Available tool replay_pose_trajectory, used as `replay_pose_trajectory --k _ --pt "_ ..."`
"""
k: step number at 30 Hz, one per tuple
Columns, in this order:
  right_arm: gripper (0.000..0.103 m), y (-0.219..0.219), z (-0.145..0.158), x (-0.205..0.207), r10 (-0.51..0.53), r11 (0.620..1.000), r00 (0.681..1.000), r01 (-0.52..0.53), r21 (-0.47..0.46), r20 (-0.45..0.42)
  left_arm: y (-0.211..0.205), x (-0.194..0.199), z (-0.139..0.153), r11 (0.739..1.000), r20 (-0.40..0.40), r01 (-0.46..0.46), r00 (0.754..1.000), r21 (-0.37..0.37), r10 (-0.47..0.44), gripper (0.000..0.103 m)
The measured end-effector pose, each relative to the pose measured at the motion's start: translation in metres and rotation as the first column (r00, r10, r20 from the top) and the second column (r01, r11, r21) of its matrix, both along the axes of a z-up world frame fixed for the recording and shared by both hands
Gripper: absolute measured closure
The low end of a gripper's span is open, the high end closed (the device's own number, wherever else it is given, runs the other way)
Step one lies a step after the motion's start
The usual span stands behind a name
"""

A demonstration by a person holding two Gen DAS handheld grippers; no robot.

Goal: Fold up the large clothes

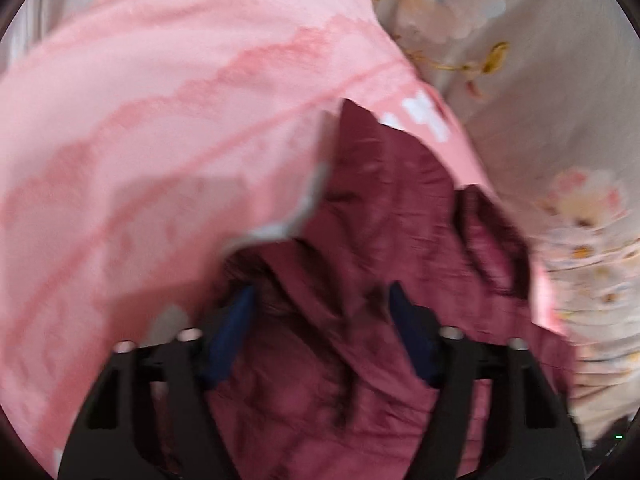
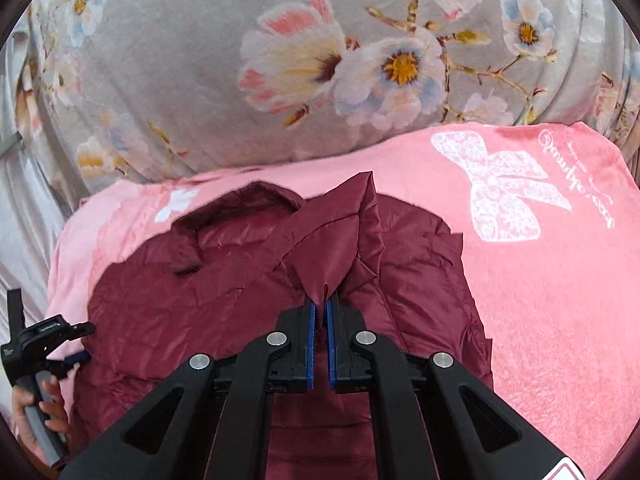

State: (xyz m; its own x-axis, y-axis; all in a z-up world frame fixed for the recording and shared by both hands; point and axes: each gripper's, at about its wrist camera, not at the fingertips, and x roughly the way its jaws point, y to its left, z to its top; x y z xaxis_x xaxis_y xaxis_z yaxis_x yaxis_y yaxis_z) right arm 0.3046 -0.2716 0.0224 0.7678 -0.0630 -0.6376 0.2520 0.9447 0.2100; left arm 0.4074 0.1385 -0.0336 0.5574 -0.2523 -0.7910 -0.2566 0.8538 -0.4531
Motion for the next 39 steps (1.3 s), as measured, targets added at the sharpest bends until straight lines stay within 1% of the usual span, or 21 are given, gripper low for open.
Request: replay_pose_trajectory --k 1,2,3,4,5,7,12,15,20,22,23,25,27,29,30,31,32,33,34,36,39 --pt "0.1 0.001 -0.007 0.001 0.004 1.0 1.0 -0.004 -0.004 -0.016 -0.002 0.0 -0.001 0.999 -0.006 0.0 1.0 0.045 0.0 0.063" --pt "0.1 0.002 -0.013 0.002 0.007 1.0 1.0 -0.007 -0.004 -0.03 -0.004 0.001 -0.003 0.997 -0.008 0.003 1.0 0.08 -0.002 0.07" --pt "0.1 0.003 -0.022 0.002 0.011 1.0 0.999 -0.011 0.001 -0.051 -0.007 -0.001 -0.005 0.991 -0.009 -0.002 1.0 0.135 0.003 0.082" --pt "0.1 0.003 -0.03 0.003 0.013 1.0 0.998 -0.012 0.007 -0.066 -0.007 -0.002 -0.007 0.987 -0.005 -0.004 1.0 0.158 0.005 0.089" --pt "0.1 0.003 -0.037 0.003 0.011 1.0 0.997 -0.01 0.012 -0.081 -0.009 -0.003 -0.008 0.982 -0.001 -0.004 1.0 0.191 0.004 0.091" --pt "0.1 0.004 -0.054 0.003 0.005 1.0 0.993 -0.004 0.011 -0.117 -0.012 -0.003 -0.011 0.975 0.001 0.002 1.0 0.224 -0.002 0.092" --pt "0.1 0.008 -0.087 -0.005 0.009 1.0 0.984 -0.007 0.009 -0.179 -0.02 -0.007 -0.014 0.945 0.021 0.026 0.999 0.326 -0.035 0.093" --pt "0.1 0.013 -0.092 -0.01 0.01 1.0 0.985 -0.015 -0.026 -0.172 -0.029 -0.01 -0.017 0.921 0.038 0.036 0.998 0.389 -0.055 0.092" --pt "0.099 0.014 -0.091 -0.007 0.022 0.999 0.981 -0.031 -0.045 -0.194 -0.043 -0.011 -0.018 0.87 0.045 0.044 0.996 0.492 -0.076 0.092" --pt "0.094 0.01 -0.081 -0.016 0.028 0.999 0.979 -0.034 -0.029 -0.202 -0.039 -0.016 -0.012 0.878 0.04 0.067 0.994 0.475 -0.098 0.092" --pt "0.087 0.006 -0.076 -0.023 0.023 1.0 0.981 -0.027 -0.016 -0.195 -0.036 -0.022 -0.007 0.881 0.045 0.079 0.993 0.466 -0.113 0.091" --pt "0.082 -0.003 -0.059 -0.042 -0.004 1.0 0.988 0.004 -0.001 -0.153 -0.032 -0.037 0.01 0.872 0.073 0.095 0.986 0.48 -0.148 0.086" --pt "0.082 -0.007 -0.039 -0.051 -0.02 1.0 0.994 0.02 -0.001 -0.105 -0.033 -0.045 0.031 0.86 0.116 0.089 0.979 0.503 -0.169 0.085" --pt "0.08 -0.005 -0.025 -0.046 -0.007 1.0 0.997 0.008 0.011 -0.079 -0.041 -0.042 0.053 0.871 0.148 0.088 0.972 0.483 -0.181 0.082" --pt "0.08 -0.001 -0.018 -0.037 0.013 1.0 0.998 -0.011 0.024 -0.069 -0.047 -0.038 0.062 0.883 0.16 0.096 0.969 0.459 -0.188 0.074" --pt "0.08 0.004 -0.015 -0.03 0.027 0.999 0.998 -0.026 0.028 -0.065 -0.054 -0.033 0.069 0.893 0.168 0.102 0.967 0.438 -0.193 0.062" --pt "0.08 0.011 -0.014 -0.021 0.044 0.999 0.997 -0.043 0.025 -0.064 -0.066 -0.023 0.072 0.899 0.167 0.117 0.965 0.421 -0.204 0.058" --pt "0.08 0.021 -0.015 -0.009 0.068 0.998 0.995 -0.067 0.014 -0.069 -0.077 -0.016 0.071 0.899 0.155 0.136 0.964 0.417 -0.218 0.056" --pt "0.08 0.029 -0.019 0.001 0.085 0.996 0.993 -0.084 0.008 -0.08 -0.087 -0.007 0.066 0.898 0.132 0.152 0.966 0.413 -0.224 0.056" --pt "0.08 0.044 -0.032 0.019 0.12 0.993 0.985 -0.121 0.003 -0.122 -0.108 0.009 0.047 0.898 0.076 0.197 0.966 0.394 -0.246 0.056" --pt "0.08 0.061 -0.053 0.031 0.151 0.988 0.974 -0.156 -0.02 -0.167 -0.125 0.012 0.018 0.881 0.025 0.223 0.966 0.418 -0.256 0.056"
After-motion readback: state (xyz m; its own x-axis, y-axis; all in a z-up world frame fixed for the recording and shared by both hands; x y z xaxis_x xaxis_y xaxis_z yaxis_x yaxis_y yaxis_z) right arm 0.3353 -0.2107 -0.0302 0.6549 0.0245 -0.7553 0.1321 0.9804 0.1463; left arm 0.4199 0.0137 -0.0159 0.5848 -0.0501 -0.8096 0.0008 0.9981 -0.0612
